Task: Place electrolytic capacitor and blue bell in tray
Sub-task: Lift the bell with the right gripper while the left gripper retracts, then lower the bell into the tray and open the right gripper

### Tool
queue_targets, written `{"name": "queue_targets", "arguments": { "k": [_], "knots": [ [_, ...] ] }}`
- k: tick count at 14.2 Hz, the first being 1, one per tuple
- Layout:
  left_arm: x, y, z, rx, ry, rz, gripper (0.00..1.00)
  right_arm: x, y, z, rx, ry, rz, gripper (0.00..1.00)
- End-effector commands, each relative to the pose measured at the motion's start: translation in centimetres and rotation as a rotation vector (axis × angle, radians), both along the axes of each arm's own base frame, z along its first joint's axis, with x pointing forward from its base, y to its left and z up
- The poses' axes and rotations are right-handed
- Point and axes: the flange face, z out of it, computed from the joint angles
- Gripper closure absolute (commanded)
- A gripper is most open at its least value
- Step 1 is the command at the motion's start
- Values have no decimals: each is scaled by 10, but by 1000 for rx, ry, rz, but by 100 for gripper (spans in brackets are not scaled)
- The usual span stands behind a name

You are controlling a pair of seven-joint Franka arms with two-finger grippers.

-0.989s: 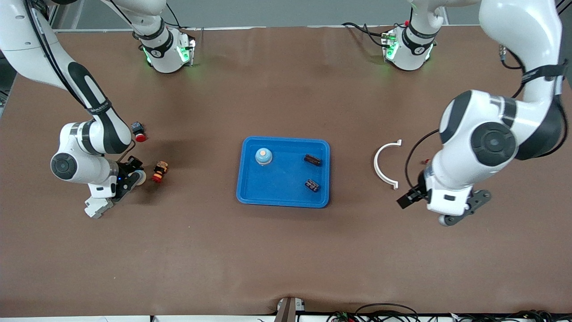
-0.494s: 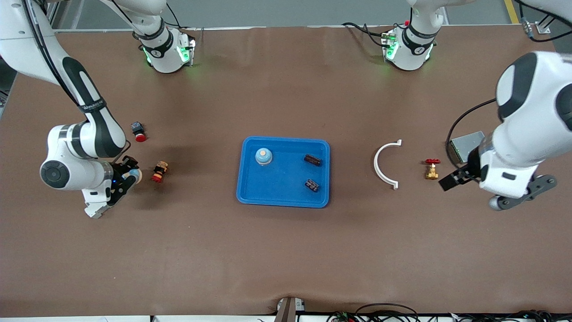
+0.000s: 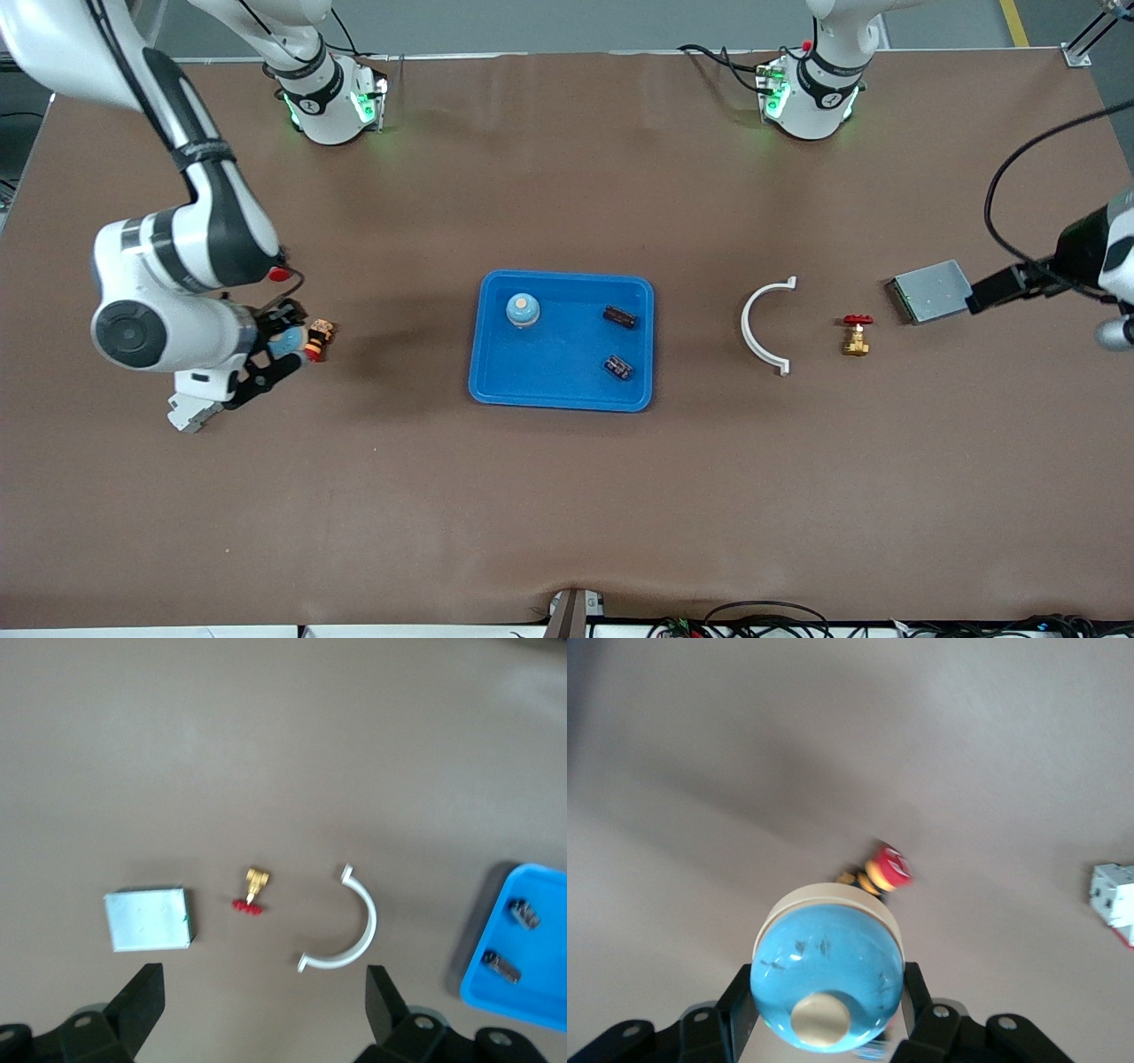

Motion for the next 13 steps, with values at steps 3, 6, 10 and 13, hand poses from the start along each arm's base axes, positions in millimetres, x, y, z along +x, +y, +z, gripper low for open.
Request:
{"name": "queue_targets", "arguments": {
  "k": [3,6,10,13],
  "knots": [
    [-41,-12,19,8,7,-55,0,-19,138,29,-66,-97,-224,79],
    [-62,-10,22,-9,16,-50,0,-16,180,10,-51,-130,-311,79],
    [-80,-3,26,-5,17,-36,0,-15,227,-30,-7,-160,-379,80],
    [-84,-2,31,-3,22,-35,0,-19,260,-38,9,-172,-402,80]
  ]
}}
